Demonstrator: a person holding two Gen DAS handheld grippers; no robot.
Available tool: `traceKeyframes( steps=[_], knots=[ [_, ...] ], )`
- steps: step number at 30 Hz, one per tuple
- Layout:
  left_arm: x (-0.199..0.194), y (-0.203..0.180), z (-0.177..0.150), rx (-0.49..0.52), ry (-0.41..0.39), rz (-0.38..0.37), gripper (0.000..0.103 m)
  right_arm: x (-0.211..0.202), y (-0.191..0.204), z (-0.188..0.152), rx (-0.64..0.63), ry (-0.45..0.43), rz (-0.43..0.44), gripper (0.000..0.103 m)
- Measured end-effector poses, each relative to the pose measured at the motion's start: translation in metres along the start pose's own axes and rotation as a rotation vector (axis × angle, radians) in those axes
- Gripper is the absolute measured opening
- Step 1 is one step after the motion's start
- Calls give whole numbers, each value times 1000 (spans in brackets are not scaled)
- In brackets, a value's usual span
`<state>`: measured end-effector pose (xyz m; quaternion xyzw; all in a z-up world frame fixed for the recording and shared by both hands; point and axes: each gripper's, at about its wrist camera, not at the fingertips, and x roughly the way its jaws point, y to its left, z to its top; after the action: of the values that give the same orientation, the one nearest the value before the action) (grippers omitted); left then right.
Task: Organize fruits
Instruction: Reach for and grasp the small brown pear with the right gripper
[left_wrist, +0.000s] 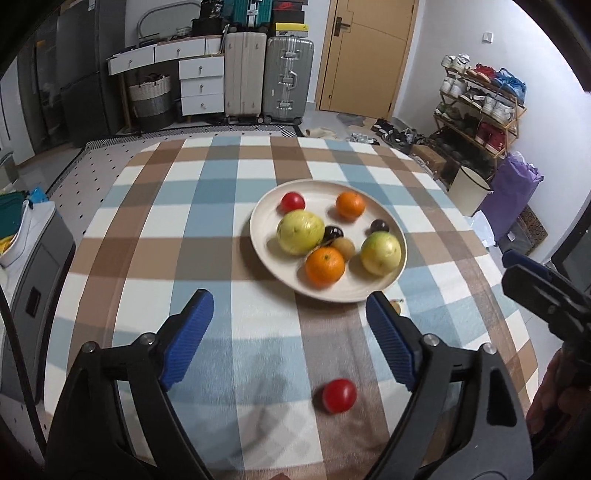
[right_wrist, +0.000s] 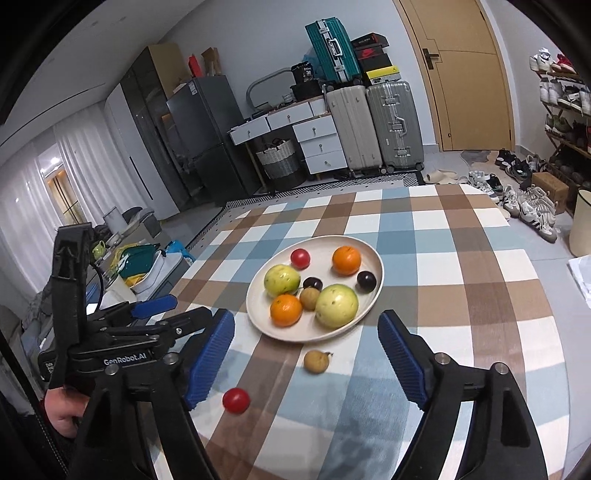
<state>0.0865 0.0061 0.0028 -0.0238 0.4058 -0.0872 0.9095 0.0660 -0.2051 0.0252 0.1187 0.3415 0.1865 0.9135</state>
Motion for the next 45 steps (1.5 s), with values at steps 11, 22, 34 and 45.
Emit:
traceKeyframes(
  steps=[11, 22, 34, 45],
  knots=[
    [-7, 0, -27, -7, 23, 17, 91, 8, 6, -30, -43, 59, -34, 88],
    [12, 1, -50, -17, 78, 9, 101, 42, -2, -45, -58, 128, -57, 89],
    [42, 14, -63, -35, 154, -23, 101, 89, -15, -42, -53, 198, -63, 88],
    [53, 16, -64, -44, 167, -61, 102, 115, -6, -40, -102, 259, -26, 70]
  ],
)
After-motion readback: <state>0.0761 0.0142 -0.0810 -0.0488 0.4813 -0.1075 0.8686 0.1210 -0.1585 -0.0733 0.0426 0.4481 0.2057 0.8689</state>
